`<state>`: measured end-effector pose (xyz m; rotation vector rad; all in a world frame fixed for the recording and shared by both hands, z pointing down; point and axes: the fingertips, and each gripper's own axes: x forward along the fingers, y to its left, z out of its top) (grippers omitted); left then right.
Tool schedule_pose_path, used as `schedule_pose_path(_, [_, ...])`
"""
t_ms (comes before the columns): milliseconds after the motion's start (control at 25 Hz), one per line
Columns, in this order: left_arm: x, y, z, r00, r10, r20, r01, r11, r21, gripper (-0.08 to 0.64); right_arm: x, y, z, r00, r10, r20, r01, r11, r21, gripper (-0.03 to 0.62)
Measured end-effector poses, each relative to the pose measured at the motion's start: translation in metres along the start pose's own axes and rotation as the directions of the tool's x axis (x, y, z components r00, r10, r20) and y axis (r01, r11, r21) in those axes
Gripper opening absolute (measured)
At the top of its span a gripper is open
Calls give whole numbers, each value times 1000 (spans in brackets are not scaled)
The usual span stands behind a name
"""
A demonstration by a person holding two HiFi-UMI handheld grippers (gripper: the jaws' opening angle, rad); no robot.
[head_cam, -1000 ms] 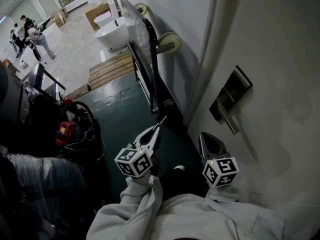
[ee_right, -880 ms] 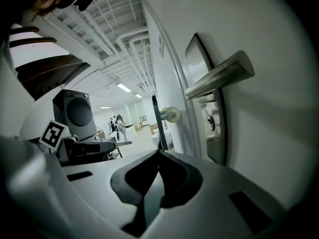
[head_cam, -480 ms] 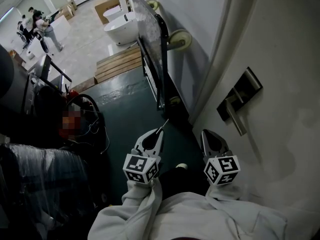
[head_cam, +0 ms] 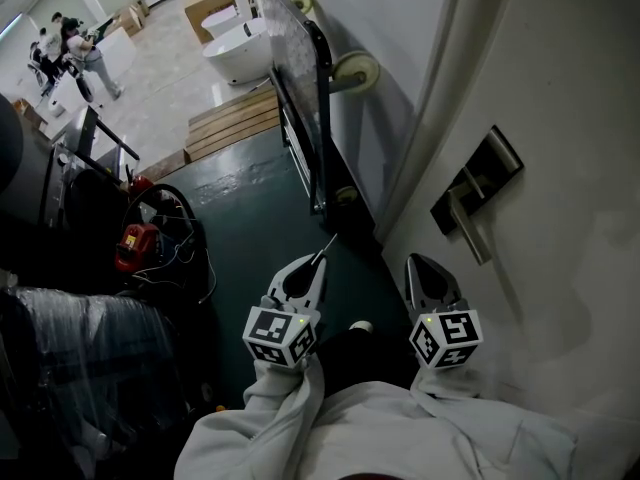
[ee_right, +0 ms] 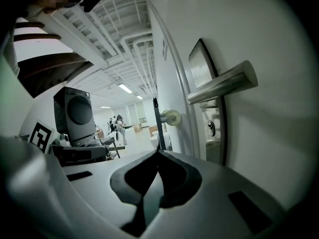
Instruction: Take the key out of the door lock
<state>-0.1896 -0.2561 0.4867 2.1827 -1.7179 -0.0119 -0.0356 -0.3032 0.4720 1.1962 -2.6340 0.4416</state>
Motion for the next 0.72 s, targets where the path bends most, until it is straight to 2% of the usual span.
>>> schedule_pose_path(720, [-1, 1, -3, 1000, -3, -9, 3, 1000, -31, 26, -6, 3, -3, 1000, 3, -12, -3, 1000, -15, 51])
